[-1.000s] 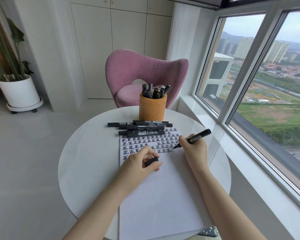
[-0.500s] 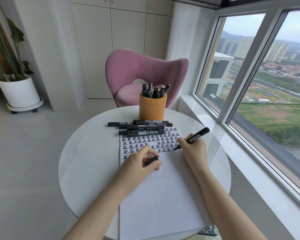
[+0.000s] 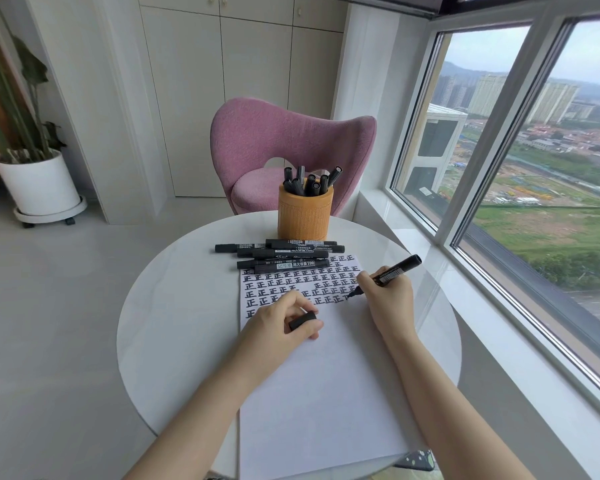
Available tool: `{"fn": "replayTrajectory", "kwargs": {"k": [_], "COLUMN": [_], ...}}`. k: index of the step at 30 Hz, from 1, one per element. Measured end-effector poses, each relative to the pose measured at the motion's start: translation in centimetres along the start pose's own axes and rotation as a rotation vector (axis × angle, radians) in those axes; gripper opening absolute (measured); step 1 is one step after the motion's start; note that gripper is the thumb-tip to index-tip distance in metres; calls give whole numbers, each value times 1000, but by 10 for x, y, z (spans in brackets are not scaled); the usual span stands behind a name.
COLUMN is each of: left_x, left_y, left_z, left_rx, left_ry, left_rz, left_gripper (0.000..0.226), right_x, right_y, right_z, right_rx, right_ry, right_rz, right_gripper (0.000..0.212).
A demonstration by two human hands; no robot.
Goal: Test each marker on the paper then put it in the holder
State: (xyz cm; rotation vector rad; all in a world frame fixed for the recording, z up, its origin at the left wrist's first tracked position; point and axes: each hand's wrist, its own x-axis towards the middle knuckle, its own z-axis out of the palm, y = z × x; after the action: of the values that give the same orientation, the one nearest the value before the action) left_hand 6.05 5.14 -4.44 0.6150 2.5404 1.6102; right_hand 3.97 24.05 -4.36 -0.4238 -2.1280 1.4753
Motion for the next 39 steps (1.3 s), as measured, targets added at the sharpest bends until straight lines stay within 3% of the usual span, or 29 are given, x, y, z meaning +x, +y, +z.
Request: {"fn": "replayTrajectory", "kwargs": {"k": [30, 39], "left_x": [1, 0], "left_y": [-2, 0], "left_z": [1, 0], "left_rx": [-12, -44], "left_ry": [0, 7], "left_rz": [7, 8], "left_gripper": [11, 10], "right_x": [-3, -2], "right_y": [-3, 0], "right_z": [0, -1], "right_rx": [-40, -7], "right_ry": [-61, 8], "right_rz": [-8, -33], "right_gripper": [24, 25]}}
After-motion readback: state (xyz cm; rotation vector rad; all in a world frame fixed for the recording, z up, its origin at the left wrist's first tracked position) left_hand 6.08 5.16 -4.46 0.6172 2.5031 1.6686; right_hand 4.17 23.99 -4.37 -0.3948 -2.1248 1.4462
